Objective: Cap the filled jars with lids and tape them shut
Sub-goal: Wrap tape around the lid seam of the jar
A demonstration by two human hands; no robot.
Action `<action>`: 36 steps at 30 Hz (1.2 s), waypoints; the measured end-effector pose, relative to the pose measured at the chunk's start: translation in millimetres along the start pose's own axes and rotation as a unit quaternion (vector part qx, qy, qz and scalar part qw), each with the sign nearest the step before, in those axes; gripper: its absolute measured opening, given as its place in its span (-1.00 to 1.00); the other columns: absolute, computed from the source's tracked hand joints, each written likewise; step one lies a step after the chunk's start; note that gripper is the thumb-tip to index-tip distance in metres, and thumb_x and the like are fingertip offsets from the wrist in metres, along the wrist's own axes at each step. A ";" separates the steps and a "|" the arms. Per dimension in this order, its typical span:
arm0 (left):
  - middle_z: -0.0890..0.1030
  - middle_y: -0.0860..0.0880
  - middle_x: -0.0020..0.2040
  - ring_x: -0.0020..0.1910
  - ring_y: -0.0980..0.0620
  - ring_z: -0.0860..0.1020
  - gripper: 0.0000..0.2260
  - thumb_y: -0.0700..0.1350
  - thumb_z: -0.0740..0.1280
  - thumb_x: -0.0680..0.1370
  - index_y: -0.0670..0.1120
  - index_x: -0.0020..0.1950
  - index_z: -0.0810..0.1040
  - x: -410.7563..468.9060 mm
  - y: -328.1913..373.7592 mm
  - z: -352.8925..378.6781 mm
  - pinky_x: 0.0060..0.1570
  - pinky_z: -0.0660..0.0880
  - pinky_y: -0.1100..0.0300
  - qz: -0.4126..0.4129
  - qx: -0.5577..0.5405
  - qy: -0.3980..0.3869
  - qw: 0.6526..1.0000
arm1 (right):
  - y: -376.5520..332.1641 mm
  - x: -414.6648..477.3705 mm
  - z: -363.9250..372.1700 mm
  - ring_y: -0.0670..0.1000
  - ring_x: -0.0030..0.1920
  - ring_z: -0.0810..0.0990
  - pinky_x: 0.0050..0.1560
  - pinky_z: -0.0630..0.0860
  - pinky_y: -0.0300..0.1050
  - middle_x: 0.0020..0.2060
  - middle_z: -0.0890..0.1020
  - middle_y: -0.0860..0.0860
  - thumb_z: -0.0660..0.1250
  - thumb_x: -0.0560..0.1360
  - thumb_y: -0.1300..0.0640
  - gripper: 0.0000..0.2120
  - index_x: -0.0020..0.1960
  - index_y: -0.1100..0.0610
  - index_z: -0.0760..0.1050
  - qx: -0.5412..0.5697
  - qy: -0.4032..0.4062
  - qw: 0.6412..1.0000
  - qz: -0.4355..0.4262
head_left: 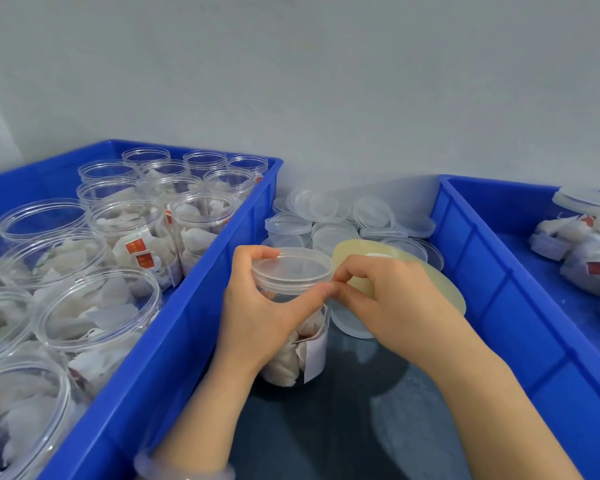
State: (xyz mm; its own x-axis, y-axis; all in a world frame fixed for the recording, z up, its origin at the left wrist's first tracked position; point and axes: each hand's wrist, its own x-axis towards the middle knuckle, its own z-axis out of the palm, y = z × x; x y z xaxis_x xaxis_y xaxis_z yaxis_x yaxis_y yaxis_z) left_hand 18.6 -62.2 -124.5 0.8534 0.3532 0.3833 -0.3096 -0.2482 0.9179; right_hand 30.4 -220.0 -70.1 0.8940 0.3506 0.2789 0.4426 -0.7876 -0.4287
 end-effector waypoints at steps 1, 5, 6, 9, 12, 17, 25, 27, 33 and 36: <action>0.54 0.19 -0.02 -0.04 0.29 0.53 -0.37 0.30 0.48 0.02 0.11 0.00 0.42 0.9 0.5 -0.6 -0.12 0.47 0.40 -0.002 -0.002 0.002 1.000 | -1.3 -0.6 0.3 -0.30 -0.35 0.44 -0.34 0.34 -0.42 -0.53 0.44 -0.10 0.21 0.44 -0.26 -0.78 -0.30 -0.19 0.39 0.004 0.004 1.000 0.002; 0.56 0.13 -0.10 -0.19 0.25 0.58 -0.44 0.23 0.47 0.03 0.09 -0.05 0.45 4.3 1.4 -2.8 -0.24 0.50 0.32 -0.038 -0.062 -0.004 0.997 | -4.3 -2.3 0.6 -0.21 -0.42 0.45 -0.44 0.32 -0.26 -0.46 0.50 -0.14 0.20 0.41 -0.33 -0.75 -0.17 -0.16 0.37 0.070 -0.035 0.997 0.025; 0.57 0.10 -0.10 -0.21 0.21 0.59 -0.45 0.21 0.46 0.04 0.07 -0.05 0.46 5.3 1.3 -3.3 -0.25 0.52 0.29 -0.051 -0.087 -0.005 0.995 | -3.4 -2.4 0.2 -0.17 -0.40 0.49 -0.37 0.43 -0.18 -0.41 0.54 -0.15 0.23 0.43 -0.30 -0.79 -0.11 -0.19 0.35 0.101 -0.061 0.993 0.032; 0.60 -0.01 -0.11 -0.19 0.03 0.64 -0.45 0.19 0.47 0.04 0.03 -0.05 0.48 8.8 -1.1 -6.5 -0.18 0.58 0.08 -0.084 -0.142 -0.001 0.986 | -1.0 -2.0 -3.0 -0.02 -0.16 0.60 -0.05 0.59 0.03 -0.11 0.62 -0.03 0.26 0.42 -0.22 -0.78 0.03 -0.32 0.32 0.172 -0.126 0.976 0.034; 0.62 -0.04 -0.11 -0.15 -0.08 0.65 -0.46 0.18 0.47 0.04 0.03 -0.05 0.49 10.8 -2.4 -9.2 -0.15 0.58 0.02 -0.091 -0.163 -0.004 0.982 | 2.2 -1.0 -8.0 -0.13 -0.09 0.54 -0.01 0.55 -0.13 -0.07 0.55 -0.09 0.21 0.30 -0.40 -0.59 0.14 -0.42 0.34 0.195 -0.122 0.973 0.021; 0.63 0.11 -0.22 -0.24 0.05 0.64 -0.46 0.13 0.49 0.04 -0.01 -0.05 0.50 10.3 -2.6 -7.5 -0.21 0.59 0.08 -0.082 -0.177 -0.015 0.981 | 7.2 -2.0 -20.9 -0.40 -0.26 0.44 -0.19 0.30 -0.39 -0.32 0.53 -0.34 0.13 0.14 -0.48 -0.47 0.08 -0.43 0.47 0.161 -0.069 0.984 0.025; 0.61 0.05 -0.17 -0.13 -0.11 0.59 -0.49 0.08 0.48 0.10 -0.04 -0.02 0.50 5.7 4.4 -7.0 -0.02 0.53 -0.22 -0.054 -0.210 -0.057 0.975 | 3.5 -5.2 -27.8 -0.34 -0.21 0.49 -0.09 0.45 -0.26 -0.31 0.53 -0.41 0.13 0.00 -0.54 -0.42 -0.05 -0.38 0.48 0.117 0.007 0.991 0.067; 0.62 0.04 -0.16 -0.11 -0.12 0.59 -0.51 0.08 0.48 0.11 -0.03 -0.02 0.50 5.4 3.7 -8.2 -0.02 0.52 -0.22 -0.046 -0.214 -0.068 0.974 | 3.5 -5.8 -28.7 -0.31 -0.17 0.50 -0.09 0.43 -0.26 -0.27 0.54 -0.35 0.13 -0.02 -0.54 -0.38 -0.03 -0.36 0.50 0.116 0.010 0.991 0.070; 0.62 0.02 -0.11 -0.09 -0.14 0.59 -0.50 0.18 0.57 0.09 0.08 -0.06 0.56 5.0 0.9 -9.9 -0.04 0.52 -0.24 -0.027 -0.219 -0.114 0.969 | 3.6 -6.5 -30.4 -0.27 -0.25 0.46 -0.12 0.42 -0.26 -0.30 0.51 -0.28 0.10 0.00 -0.54 -0.21 0.12 -0.25 0.55 0.101 -0.002 0.992 0.069; 0.62 0.03 -0.12 -0.11 -0.08 0.59 -0.49 0.09 0.49 0.14 -0.04 0.01 0.49 4.8 -0.6 -11.3 -0.08 0.55 -0.12 -0.015 -0.215 -0.130 0.968 | 5.8 -6.5 -30.0 -0.24 -0.20 0.48 -0.07 0.47 -0.21 -0.24 0.56 -0.25 0.09 0.00 -0.55 -0.20 0.14 -0.26 0.54 0.088 -0.011 0.994 0.068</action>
State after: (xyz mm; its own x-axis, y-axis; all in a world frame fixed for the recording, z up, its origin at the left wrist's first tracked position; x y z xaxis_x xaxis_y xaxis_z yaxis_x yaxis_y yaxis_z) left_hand 18.2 -50.2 -122.0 0.9243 0.1010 0.3682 -0.3809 0.1771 0.9075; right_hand 25.2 -242.1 -48.6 0.9467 0.2604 0.1898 0.3216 -0.7288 -0.6045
